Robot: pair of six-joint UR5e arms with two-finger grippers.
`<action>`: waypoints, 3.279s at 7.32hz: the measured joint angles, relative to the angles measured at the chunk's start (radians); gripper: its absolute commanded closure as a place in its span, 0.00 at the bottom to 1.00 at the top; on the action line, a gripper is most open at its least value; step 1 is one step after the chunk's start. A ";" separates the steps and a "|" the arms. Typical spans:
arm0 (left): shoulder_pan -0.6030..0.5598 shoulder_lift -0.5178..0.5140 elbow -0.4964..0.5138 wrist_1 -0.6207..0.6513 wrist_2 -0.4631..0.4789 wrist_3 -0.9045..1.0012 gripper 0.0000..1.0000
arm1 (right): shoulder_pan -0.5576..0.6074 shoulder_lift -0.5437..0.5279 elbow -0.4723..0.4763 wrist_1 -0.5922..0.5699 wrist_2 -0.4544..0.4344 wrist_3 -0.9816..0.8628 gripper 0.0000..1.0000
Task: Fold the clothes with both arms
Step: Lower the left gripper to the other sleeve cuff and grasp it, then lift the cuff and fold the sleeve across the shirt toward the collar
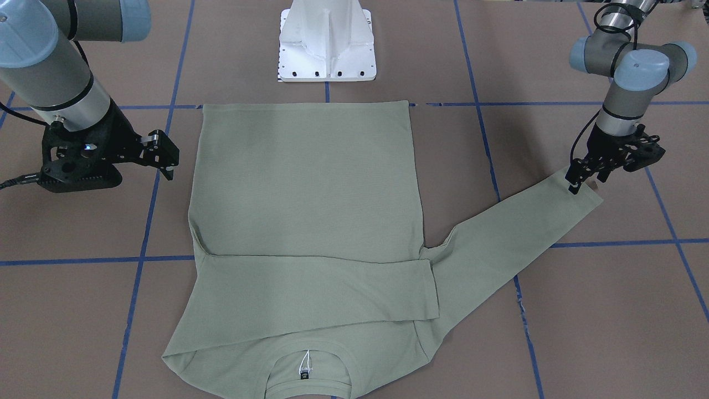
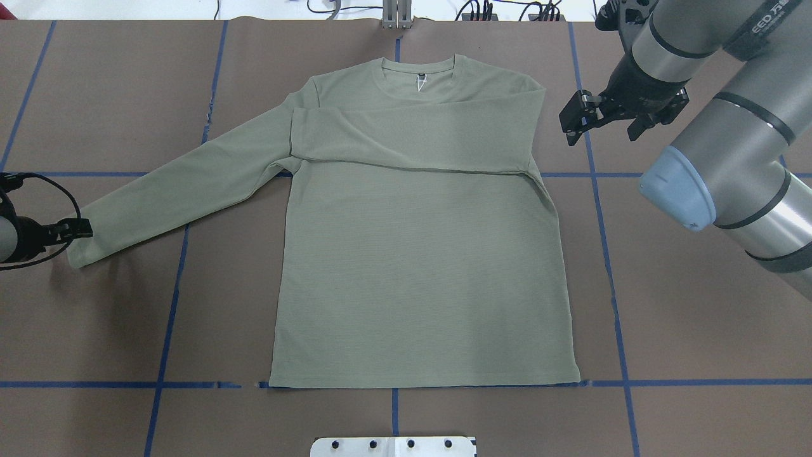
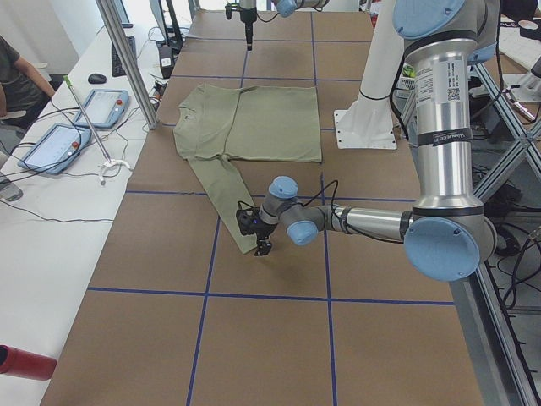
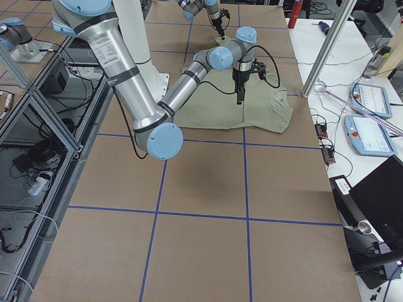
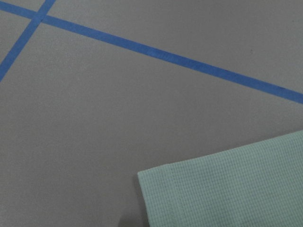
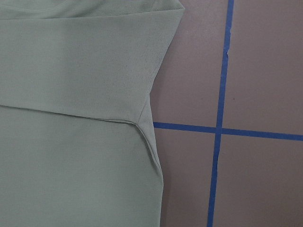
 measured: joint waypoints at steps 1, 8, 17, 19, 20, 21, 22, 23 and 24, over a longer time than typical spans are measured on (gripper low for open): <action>0.001 0.000 0.000 0.000 0.000 0.000 0.26 | 0.001 0.000 0.000 0.000 0.000 0.000 0.00; 0.002 0.000 -0.002 0.001 0.000 -0.003 0.62 | 0.008 0.000 0.001 -0.002 0.000 0.000 0.00; 0.004 0.000 -0.187 0.186 -0.029 -0.005 1.00 | 0.035 -0.017 0.003 -0.002 0.036 0.000 0.00; 0.006 -0.065 -0.287 0.319 -0.080 -0.010 1.00 | 0.043 -0.044 0.019 -0.001 0.037 0.000 0.00; 0.006 -0.135 -0.322 0.403 -0.100 -0.022 1.00 | 0.048 -0.062 0.027 0.000 0.037 0.000 0.00; 0.006 -0.240 -0.335 0.506 -0.115 -0.038 1.00 | 0.053 -0.085 0.035 0.002 0.037 -0.001 0.00; 0.008 -0.372 -0.335 0.630 -0.122 -0.057 1.00 | 0.058 -0.120 0.049 0.007 0.036 -0.008 0.00; 0.010 -0.502 -0.327 0.744 -0.129 -0.078 1.00 | 0.067 -0.165 0.066 0.011 0.036 -0.032 0.00; 0.013 -0.611 -0.305 0.814 -0.147 -0.109 1.00 | 0.085 -0.215 0.084 0.013 0.035 -0.075 0.00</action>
